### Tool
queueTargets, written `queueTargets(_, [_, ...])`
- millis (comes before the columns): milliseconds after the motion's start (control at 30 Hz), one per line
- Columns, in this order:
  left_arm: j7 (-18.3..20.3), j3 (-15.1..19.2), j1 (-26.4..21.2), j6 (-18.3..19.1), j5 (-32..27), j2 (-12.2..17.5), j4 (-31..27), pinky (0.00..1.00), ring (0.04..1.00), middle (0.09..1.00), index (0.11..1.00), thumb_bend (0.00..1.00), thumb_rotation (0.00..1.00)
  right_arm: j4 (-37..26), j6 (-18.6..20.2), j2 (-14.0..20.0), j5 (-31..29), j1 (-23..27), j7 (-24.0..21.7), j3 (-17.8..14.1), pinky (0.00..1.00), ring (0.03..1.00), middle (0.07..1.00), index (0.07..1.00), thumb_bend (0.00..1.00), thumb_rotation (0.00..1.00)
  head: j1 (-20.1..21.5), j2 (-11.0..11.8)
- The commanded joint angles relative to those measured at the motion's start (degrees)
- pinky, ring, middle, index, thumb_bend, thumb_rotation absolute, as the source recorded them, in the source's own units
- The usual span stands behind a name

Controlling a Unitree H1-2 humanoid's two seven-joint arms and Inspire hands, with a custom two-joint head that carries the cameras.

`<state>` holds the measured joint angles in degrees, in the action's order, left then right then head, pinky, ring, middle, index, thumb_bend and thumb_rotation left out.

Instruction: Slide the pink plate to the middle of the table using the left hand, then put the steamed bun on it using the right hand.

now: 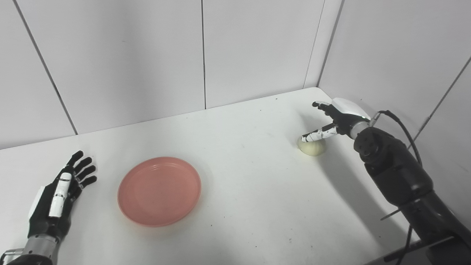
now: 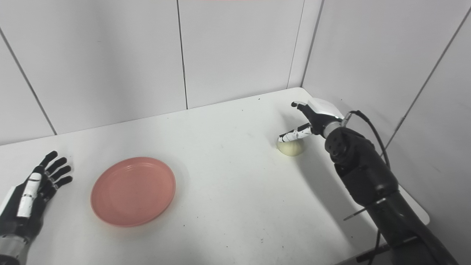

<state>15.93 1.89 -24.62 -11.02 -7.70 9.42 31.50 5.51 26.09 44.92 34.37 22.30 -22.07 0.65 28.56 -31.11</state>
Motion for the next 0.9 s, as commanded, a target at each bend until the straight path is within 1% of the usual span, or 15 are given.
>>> queueTargets(0, [0.6,0.0,6.5,-0.4,-0.2,0.6,4.1,0.82,0.870,0.893,0.894,0.50,0.94,-1.0,0.0,1.5,-0.2,2.5,0.6,-0.3,0.71,0.837,0.885,0.884,1.00,0.47,-0.1,0.0])
queueTargets(133, [1.0,-0.2,6.2,-1.8,0.2,0.9,5.7,0.84,0.879,0.902,0.905,0.51,0.96,-0.5,0.4,1.2,0.2,2.9,0.5,1.0,0.67,0.816,0.880,0.881,1.00,0.47,-0.1,-0.2])
queueTargets(333, [1.3,-0.1,6.1,-1.9,-0.2,1.0,6.3,0.84,0.875,0.898,0.900,0.52,0.95,0.3,0.7,0.9,0.9,3.2,0.1,2.3,0.67,0.816,0.883,0.876,1.00,0.46,-0.1,-0.5])
queueTargets(567, [1.5,-0.2,6.4,-2.5,0.0,1.1,5.8,0.83,0.869,0.893,0.896,0.53,0.95,-0.3,0.8,0.9,1.7,3.0,-1.4,2.5,0.63,0.795,0.882,0.869,1.00,0.39,-0.1,-0.8])
queueTargets(800, [1.6,-0.2,6.7,-1.6,0.0,1.2,4.8,0.84,0.873,0.895,0.898,0.52,0.95,0.1,0.8,1.3,2.3,3.1,-3.6,2.5,0.64,0.795,0.875,0.862,1.00,0.32,-0.1,-1.2])
queueTargets(867, [1.7,-0.3,6.8,-1.7,0.1,1.2,4.7,0.84,0.872,0.894,0.897,0.53,0.96,0.5,0.8,1.2,2.2,3.1,-3.8,2.4,0.65,0.799,0.879,0.864,1.00,0.32,-0.1,-1.2])
